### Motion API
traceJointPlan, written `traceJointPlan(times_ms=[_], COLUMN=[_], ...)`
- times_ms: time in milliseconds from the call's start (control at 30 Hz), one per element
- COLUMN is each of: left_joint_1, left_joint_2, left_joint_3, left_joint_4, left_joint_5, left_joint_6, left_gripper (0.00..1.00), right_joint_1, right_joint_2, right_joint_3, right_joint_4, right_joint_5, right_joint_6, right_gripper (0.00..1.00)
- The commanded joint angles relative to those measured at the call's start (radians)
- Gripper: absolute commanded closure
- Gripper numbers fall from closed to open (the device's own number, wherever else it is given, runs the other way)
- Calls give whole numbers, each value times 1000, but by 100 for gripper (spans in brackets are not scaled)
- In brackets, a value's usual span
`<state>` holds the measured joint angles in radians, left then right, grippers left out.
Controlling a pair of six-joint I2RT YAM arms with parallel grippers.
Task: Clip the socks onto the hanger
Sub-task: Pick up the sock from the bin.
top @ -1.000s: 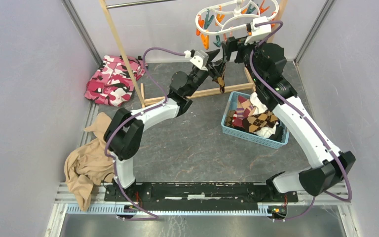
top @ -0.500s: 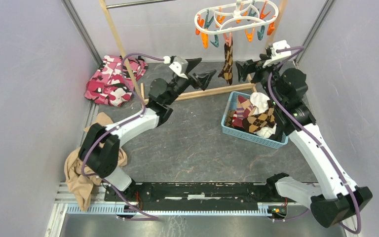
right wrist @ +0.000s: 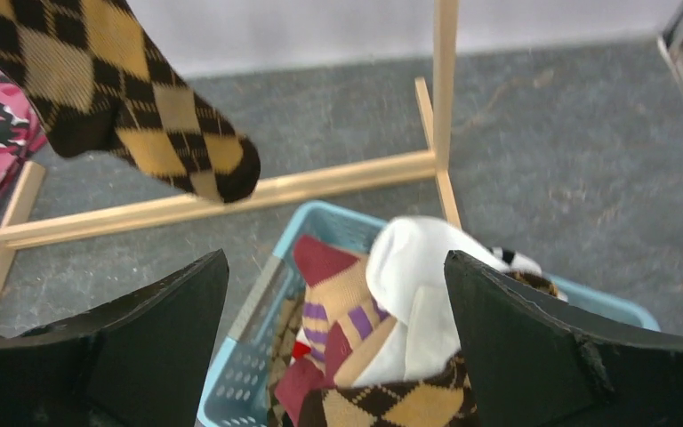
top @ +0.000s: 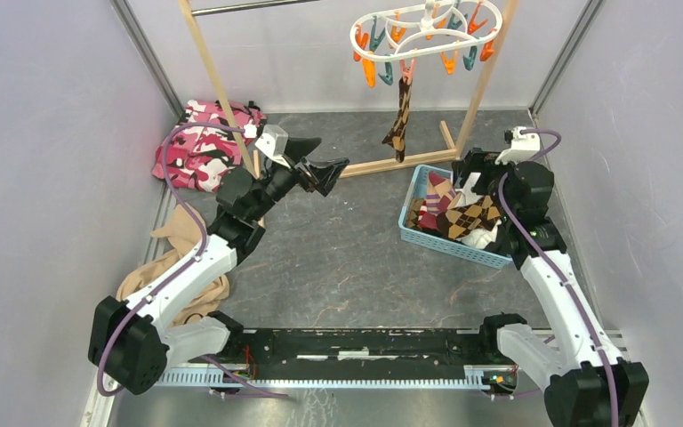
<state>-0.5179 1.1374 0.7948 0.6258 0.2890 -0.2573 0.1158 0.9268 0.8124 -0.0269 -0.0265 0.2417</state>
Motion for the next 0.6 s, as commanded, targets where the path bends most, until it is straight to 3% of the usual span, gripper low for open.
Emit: traceJointPlan(times_ms=[0, 300, 567], left_joint_1=[13, 16, 17], left_joint_2=[-29, -42, -15], left_joint_3=[-1, 18, 29], left_joint_4=[-105, -228, -238], left_joint_5=[-5, 22, 61], left_joint_6=[-53, -57, -51], left_gripper=[0, 0, 1], right_joint_1=[-38, -110, -223], right_joint_2=[19, 25, 103], right_joint_3=[-13, -19, -45], right_joint_4=[-47, -263, -209], right_joint_5=[1, 126, 82], right_joint_6=[79, 192, 306], right_gripper=[2, 8, 23])
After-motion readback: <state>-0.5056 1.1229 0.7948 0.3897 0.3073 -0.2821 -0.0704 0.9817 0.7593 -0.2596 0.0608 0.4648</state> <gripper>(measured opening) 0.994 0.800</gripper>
